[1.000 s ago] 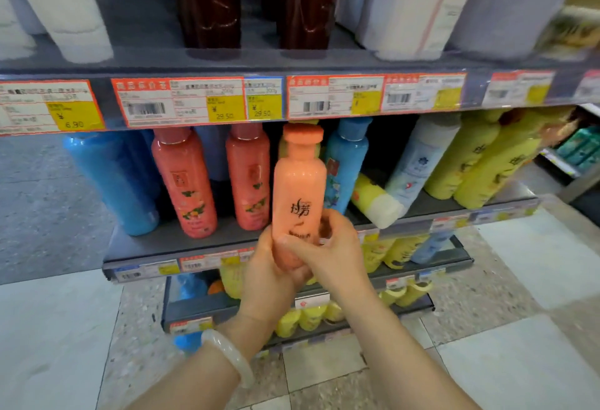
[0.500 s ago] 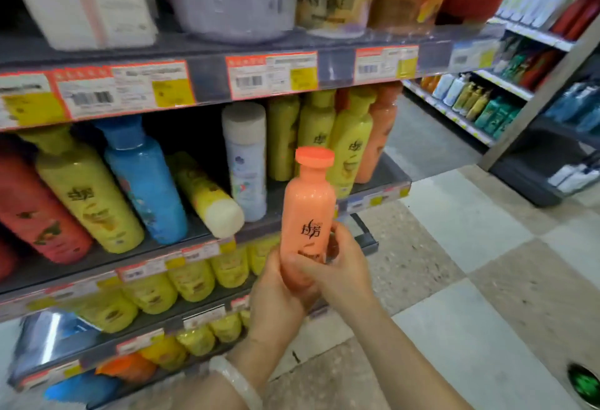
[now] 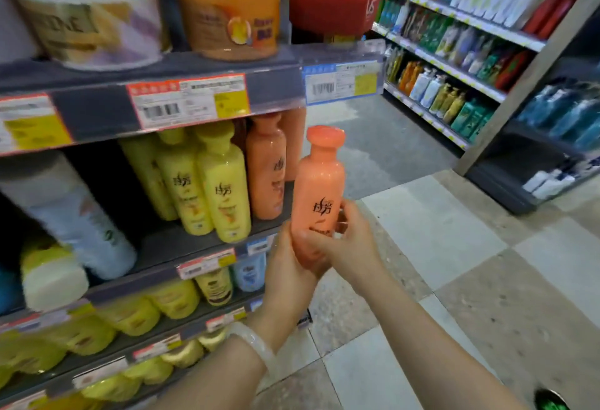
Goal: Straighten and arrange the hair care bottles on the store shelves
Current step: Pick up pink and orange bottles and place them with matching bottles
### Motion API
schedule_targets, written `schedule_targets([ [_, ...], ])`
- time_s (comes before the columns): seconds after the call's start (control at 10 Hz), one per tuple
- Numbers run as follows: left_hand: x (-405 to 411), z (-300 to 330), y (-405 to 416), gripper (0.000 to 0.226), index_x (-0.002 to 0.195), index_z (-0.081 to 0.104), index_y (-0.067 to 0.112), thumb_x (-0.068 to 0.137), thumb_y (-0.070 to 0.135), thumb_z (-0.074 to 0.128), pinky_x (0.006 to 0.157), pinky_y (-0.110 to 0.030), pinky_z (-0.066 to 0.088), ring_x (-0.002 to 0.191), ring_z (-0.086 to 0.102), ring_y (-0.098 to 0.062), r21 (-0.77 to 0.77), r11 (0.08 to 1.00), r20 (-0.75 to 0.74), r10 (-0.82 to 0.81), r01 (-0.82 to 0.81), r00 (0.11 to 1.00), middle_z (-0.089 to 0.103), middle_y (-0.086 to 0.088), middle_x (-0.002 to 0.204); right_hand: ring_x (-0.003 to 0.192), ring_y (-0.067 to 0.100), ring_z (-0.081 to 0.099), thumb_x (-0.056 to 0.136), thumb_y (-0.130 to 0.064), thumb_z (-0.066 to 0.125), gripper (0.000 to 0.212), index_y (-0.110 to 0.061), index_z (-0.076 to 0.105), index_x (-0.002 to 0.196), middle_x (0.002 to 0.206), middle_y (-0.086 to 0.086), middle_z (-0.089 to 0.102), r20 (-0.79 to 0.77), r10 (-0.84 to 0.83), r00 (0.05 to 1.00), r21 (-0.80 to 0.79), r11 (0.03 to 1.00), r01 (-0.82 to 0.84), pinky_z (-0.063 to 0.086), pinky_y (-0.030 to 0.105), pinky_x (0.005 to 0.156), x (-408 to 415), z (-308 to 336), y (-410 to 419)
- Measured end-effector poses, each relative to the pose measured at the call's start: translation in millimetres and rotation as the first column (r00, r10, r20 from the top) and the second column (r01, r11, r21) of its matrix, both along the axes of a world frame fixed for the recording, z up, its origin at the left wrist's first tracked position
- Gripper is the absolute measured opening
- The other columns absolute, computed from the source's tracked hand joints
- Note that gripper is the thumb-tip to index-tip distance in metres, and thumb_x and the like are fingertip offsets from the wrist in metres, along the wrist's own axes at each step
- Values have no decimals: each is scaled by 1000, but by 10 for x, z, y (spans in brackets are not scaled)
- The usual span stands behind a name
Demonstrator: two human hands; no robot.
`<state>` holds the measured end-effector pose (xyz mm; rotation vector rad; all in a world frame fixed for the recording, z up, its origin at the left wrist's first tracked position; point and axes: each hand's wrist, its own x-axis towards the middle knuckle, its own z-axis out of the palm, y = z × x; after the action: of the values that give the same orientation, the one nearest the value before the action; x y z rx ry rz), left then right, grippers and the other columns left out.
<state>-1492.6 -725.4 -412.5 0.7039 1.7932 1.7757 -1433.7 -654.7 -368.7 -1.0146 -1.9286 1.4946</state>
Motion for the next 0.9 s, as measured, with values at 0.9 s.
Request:
schedule_targets([
  [0.9,-242,-445,805,68,133,35,7,74,27,63,104,-47,39,122,45,-28,-57,685,-310,679,-726,665,45,-14,131,93,-4,57,68,-3,76,61,-17,47,120,121,14,52,-101,386,917,2,922,-388,50,14,71,-773,-549,1371],
])
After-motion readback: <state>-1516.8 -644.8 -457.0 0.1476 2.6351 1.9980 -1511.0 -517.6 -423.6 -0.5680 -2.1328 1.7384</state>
